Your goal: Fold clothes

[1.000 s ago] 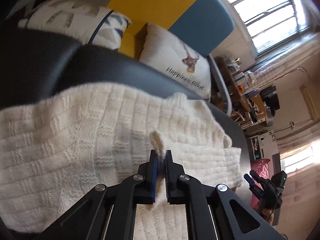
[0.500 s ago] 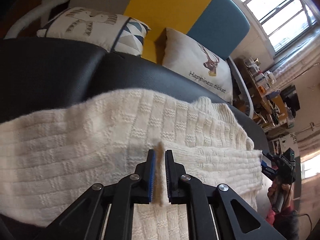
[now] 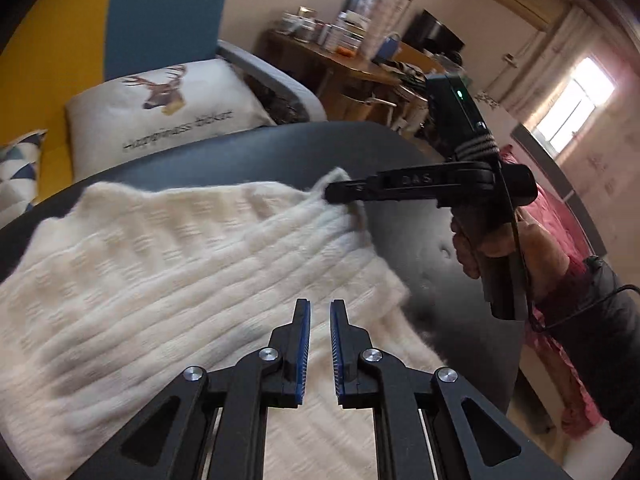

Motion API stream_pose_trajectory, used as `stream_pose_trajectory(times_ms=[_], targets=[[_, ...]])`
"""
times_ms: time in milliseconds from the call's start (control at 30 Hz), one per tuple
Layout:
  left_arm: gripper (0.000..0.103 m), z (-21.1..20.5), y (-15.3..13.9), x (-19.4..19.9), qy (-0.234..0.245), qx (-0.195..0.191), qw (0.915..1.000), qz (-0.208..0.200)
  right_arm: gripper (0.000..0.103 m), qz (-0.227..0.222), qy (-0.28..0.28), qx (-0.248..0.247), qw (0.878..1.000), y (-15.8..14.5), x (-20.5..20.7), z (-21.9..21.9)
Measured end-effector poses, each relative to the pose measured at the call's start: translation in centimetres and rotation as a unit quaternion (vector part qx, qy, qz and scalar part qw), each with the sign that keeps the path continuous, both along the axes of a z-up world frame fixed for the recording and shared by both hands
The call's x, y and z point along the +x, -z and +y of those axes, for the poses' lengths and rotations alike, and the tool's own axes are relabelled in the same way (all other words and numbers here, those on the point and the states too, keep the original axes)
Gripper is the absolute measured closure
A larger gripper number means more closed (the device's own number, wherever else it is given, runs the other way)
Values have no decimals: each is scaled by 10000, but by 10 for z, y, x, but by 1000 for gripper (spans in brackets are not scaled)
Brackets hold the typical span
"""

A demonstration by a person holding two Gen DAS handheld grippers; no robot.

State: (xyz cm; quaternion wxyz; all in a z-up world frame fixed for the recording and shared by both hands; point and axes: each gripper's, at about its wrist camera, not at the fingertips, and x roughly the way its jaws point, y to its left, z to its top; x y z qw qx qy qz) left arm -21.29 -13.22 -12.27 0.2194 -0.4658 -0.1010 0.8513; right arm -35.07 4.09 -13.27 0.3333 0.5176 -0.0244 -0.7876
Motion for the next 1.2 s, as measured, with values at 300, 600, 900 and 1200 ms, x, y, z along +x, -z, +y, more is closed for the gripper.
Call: stream_pose_trajectory(times_ms=[300,600,900,1200], targets=[[94,58,48,-35,658,-1152,9906,-341,91,606,-492,1260,9890,31,-6,-33],[94,29,23,-53,409,-342,9977,-420,76,-152,105,-480,9987,7,8,41],[94,11,30,-93,-73,-19,9979,-645,78,-51,-1014,-110,9948,16,85,34],[92,32,51,-91,-112,-777,9937,-797,79,42,-1310,868,9876,35,105,9]])
